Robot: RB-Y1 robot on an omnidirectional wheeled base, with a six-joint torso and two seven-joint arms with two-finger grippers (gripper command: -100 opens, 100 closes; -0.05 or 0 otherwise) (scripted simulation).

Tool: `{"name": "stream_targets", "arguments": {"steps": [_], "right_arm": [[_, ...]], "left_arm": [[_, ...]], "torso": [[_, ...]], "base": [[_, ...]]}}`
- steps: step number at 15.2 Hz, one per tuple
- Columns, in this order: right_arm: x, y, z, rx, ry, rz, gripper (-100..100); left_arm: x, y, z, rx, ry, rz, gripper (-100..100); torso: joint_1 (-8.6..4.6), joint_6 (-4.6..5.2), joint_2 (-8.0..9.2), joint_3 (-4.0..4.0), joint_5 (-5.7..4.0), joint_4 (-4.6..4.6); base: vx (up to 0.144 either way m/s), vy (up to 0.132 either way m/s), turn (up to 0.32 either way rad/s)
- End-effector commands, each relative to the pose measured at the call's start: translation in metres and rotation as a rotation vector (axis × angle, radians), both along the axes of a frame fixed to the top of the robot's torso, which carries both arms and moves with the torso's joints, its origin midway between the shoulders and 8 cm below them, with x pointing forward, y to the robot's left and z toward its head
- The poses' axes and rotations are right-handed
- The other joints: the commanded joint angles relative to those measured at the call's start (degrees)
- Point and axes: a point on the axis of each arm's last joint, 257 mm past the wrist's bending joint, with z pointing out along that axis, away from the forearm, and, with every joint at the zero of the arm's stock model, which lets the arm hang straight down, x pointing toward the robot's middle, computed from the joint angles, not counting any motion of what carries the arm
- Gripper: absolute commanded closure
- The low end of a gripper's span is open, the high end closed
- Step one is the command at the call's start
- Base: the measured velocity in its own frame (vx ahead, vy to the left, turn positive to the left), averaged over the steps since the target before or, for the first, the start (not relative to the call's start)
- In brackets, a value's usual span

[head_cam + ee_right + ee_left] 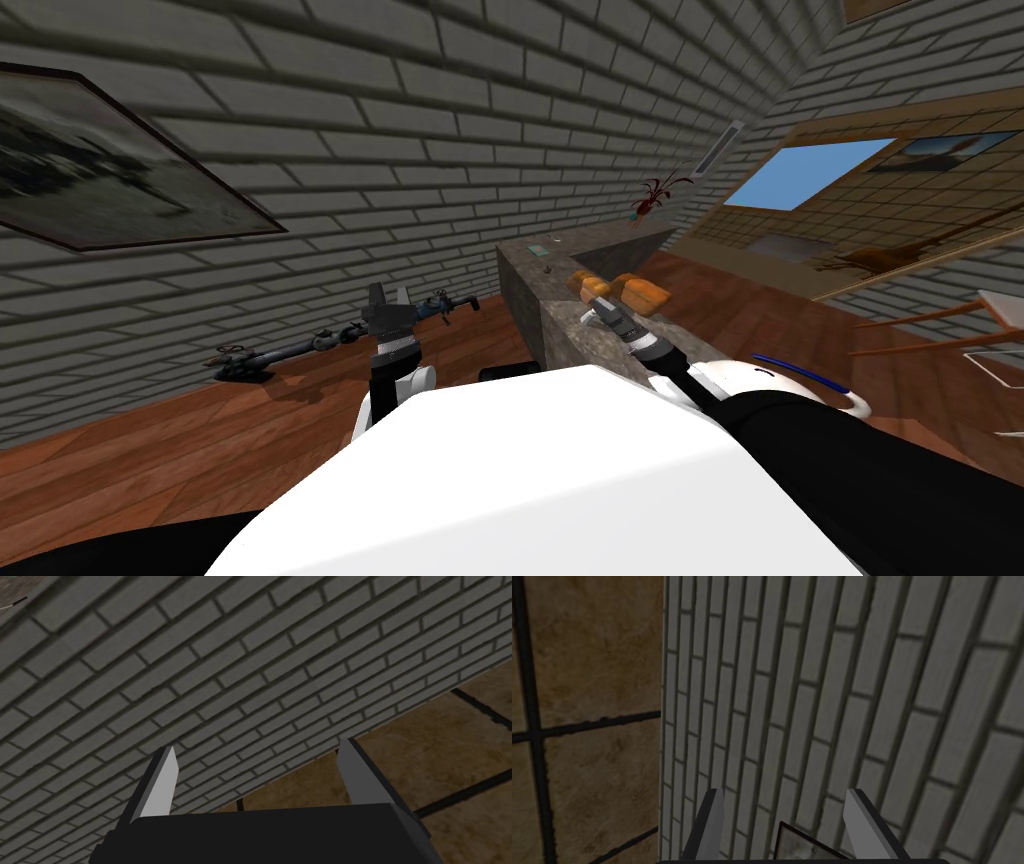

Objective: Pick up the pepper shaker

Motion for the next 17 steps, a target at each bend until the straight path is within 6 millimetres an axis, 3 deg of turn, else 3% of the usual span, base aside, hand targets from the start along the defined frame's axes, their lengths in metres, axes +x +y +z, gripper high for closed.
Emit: {"name": "stream_targets", "arguments": {"steps": [1, 2, 4, 5, 6, 7, 9, 10, 12, 13, 14, 15, 17], "right_arm": [[-0.001, -0.001, -0.005, -0.035, 0.023, 0.014, -100], [-0.007, -0.012, -0.018, -0.089, 0.071, 0.008, -100], [-0.006, -0.010, -0.018, -0.103, 0.076, 0.025, -100], [-0.013, -0.021, -0.031, -0.159, 0.124, 0.023, -100], [-0.012, -0.019, -0.031, -0.171, 0.128, 0.038, -100], [-0.020, -0.032, -0.044, -0.219, 0.173, 0.029, -100], [-0.018, -0.028, -0.044, -0.239, 0.180, 0.054, -100], [-0.026, -0.040, -0.055, -0.291, 0.226, 0.053, -100], [-0.025, -0.038, -0.055, -0.306, 0.230, 0.072, -100], [-0.032, -0.050, -0.066, -0.360, 0.276, 0.076, -100], [-0.031, -0.048, -0.066, -0.372, 0.279, 0.093, -100], [-0.038, -0.060, -0.074, -0.420, 0.317, 0.092, -100], [-0.037, -0.057, -0.075, -0.437, 0.326, 0.115, -100]], "left_arm": [[0.000, 0.000, 0.000, 0.000, 0.000, 0.000, 0], [0.000, 0.000, 0.000, 0.000, 0.000, 0.000, 0], [0.000, 0.000, 0.000, 0.000, 0.000, 0.000, 0], [0.000, 0.000, 0.000, 0.000, 0.000, 0.000, 0], [0.000, 0.000, 0.000, 0.000, 0.000, 0.000, 0], [0.000, 0.000, 0.000, 0.000, 0.000, 0.000, 0], [0.000, 0.000, 0.000, 0.000, 0.000, 0.000, 0], [0.000, 0.000, 0.000, 0.000, 0.000, 0.000, 0], [0.000, 0.000, 0.000, 0.000, 0.000, 0.000, 0], [0.000, 0.000, 0.000, 0.000, 0.000, 0.000, 0], [0.000, 0.000, 0.000, 0.000, 0.000, 0.000, 0], [0.000, 0.000, 0.000, 0.000, 0.000, 0.000, 0], [0.000, 0.000, 0.000, 0.000, 0.000, 0.000, 0]], "torso": [[0.00, 0.00, 0.00, 0.00, 0.00, 0.00], [0.00, 0.00, 0.01, 0.00, 0.00, 0.00], [0.00, -0.01, 0.01, 0.00, 0.00, 0.00], [0.01, 0.01, 0.02, 0.01, 0.00, 0.00], [0.01, 0.01, 0.03, 0.01, 0.01, 0.00], [0.01, -0.01, 0.02, 0.01, 0.00, 0.00], [0.00, -0.01, 0.00, 0.00, 0.00, 0.00], [0.01, 0.00, 0.00, 0.00, 0.00, 0.00], [0.01, -0.01, 0.00, 0.00, 0.00, 0.00], [0.02, 0.00, 0.01, 0.00, 0.00, 0.00], [0.02, -0.01, 0.00, 0.00, 0.00, 0.00], [0.01, -0.01, 0.00, 0.00, 0.00, 0.00], [0.01, 0.00, 0.00, 0.00, 0.00, 0.00]], "base": [[0.014, -0.007, 0.021], [0.016, -0.005, 0.071], [0.015, -0.007, 0.042], [0.015, -0.004, 0.055], [0.016, -0.005, 0.053], [0.019, -0.007, 0.065], [0.017, -0.007, 0.048], [0.015, -0.005, 0.071], [0.015, -0.006, 0.041], [0.014, -0.003, 0.052], [0.015, -0.005, 0.061], [0.016, -0.007, 0.082], [0.015, -0.010, 0.038]]}}
